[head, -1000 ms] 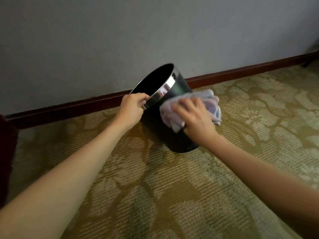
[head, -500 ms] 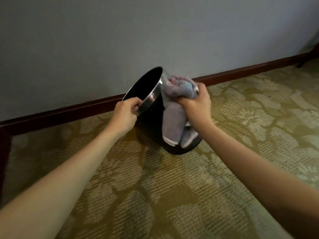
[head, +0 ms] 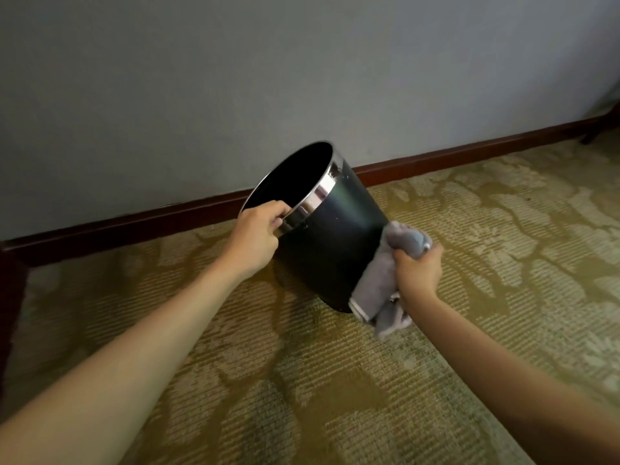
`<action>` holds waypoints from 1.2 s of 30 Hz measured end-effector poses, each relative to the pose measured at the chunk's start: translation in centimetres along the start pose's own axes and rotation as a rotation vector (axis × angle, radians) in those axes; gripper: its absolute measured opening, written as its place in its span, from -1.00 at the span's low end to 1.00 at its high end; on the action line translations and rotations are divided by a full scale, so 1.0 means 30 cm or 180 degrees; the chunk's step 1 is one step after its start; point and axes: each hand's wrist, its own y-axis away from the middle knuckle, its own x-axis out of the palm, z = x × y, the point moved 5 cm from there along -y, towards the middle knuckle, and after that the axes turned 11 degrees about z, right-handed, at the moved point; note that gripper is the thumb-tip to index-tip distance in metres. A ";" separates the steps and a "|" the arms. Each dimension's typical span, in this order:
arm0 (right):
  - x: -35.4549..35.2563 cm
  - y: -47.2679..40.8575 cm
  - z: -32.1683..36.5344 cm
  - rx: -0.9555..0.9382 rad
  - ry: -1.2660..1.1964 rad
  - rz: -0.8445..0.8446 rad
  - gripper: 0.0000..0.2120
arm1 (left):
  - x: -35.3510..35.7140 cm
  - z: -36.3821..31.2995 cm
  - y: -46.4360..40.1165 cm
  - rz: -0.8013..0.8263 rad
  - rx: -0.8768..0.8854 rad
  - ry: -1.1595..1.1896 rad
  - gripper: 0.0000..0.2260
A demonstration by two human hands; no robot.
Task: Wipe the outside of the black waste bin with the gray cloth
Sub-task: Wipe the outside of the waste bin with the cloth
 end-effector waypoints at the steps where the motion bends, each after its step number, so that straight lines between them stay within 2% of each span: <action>1: 0.034 0.009 0.037 -0.0142 -0.0103 0.0083 -0.70 | 0.005 -0.015 -0.005 -0.0023 0.0057 -0.0004 -0.69; 5: 0.176 0.066 0.177 -0.0803 -0.0515 0.0551 -0.73 | 0.008 -0.034 -0.030 -0.0144 0.0209 0.0187 -0.58; 8: 0.193 0.071 0.169 -0.0982 -0.0448 0.0519 -0.72 | 0.000 -0.030 -0.032 -0.0184 0.0156 0.0093 -0.59; 14: 0.025 0.028 -0.064 -0.0437 -0.0007 0.0099 -0.71 | -0.005 -0.027 -0.015 -0.0044 0.0002 0.0089 -0.71; 17: -0.036 0.000 -0.089 -0.0123 0.0210 0.0019 -0.73 | 0.017 -0.057 -0.005 0.0001 0.0155 0.0111 -0.72; 21: -0.005 -0.045 0.066 -0.0105 0.0254 0.0259 -0.75 | 0.032 -0.063 0.005 -0.0017 0.0283 0.0225 -0.69; 24: 0.091 -0.072 0.293 -0.0651 0.0224 0.0653 -0.68 | 0.013 -0.033 0.010 -0.0056 0.0309 0.0277 -0.62; 28: 0.225 -0.094 0.498 -0.1230 0.0822 0.0836 -0.71 | -0.016 0.031 0.024 -0.0144 0.0195 0.0169 -0.49; 32: 0.190 -0.132 0.349 -0.0771 0.1071 0.0705 -0.75 | -0.054 0.104 0.062 -0.0356 0.0057 0.0260 -0.51; 36: 0.047 -0.126 0.145 -0.0274 0.1455 0.0631 -0.78 | -0.085 0.214 0.117 -0.0388 -0.0454 0.0308 -0.61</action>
